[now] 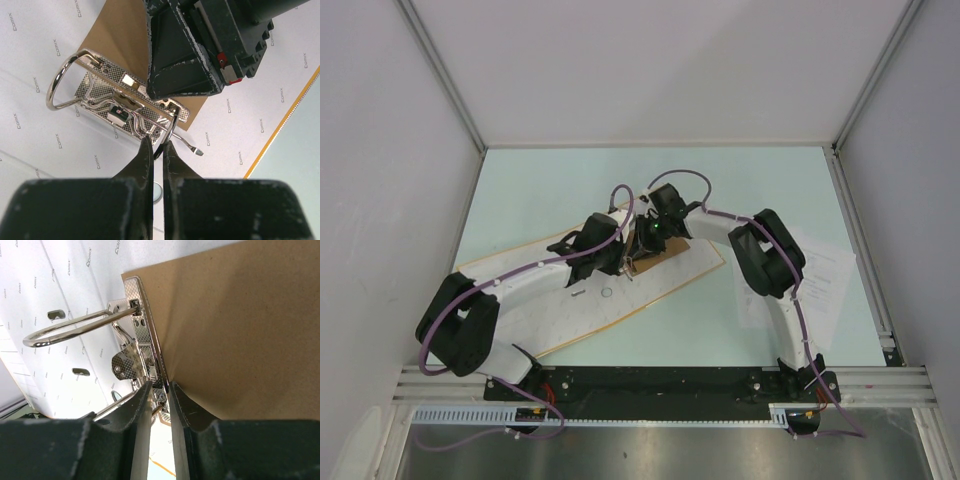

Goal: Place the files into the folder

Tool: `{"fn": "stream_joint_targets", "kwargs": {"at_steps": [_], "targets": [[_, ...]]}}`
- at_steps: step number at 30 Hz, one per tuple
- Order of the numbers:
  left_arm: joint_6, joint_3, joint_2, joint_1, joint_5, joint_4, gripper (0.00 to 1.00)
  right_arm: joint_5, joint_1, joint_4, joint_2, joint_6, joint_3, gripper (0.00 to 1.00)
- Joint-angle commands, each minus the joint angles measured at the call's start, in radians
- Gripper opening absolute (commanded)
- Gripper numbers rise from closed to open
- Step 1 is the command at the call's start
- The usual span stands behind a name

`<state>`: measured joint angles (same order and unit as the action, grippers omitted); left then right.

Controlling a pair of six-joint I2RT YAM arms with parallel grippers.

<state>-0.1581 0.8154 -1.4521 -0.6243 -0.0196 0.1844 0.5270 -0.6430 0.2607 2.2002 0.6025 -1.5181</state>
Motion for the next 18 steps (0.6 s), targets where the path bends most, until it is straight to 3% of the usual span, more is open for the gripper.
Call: {"fn": "stream_joint_targets", "kwargs": {"at_steps": [1,6,18], "targets": [[-0.127,-0.027,0.024,-0.023,0.084,0.053,0.0,-0.145,-0.018,0.072,0.056,-0.038,-0.017,0.25],[-0.126,-0.028,0.032,-0.023,0.079,0.058,0.0,-0.189,-0.024,0.107,0.055,-0.073,-0.017,0.21],[-0.136,-0.039,0.042,-0.023,0.061,0.063,0.0,-0.461,-0.118,0.186,0.099,-0.164,-0.011,0.12]]}}
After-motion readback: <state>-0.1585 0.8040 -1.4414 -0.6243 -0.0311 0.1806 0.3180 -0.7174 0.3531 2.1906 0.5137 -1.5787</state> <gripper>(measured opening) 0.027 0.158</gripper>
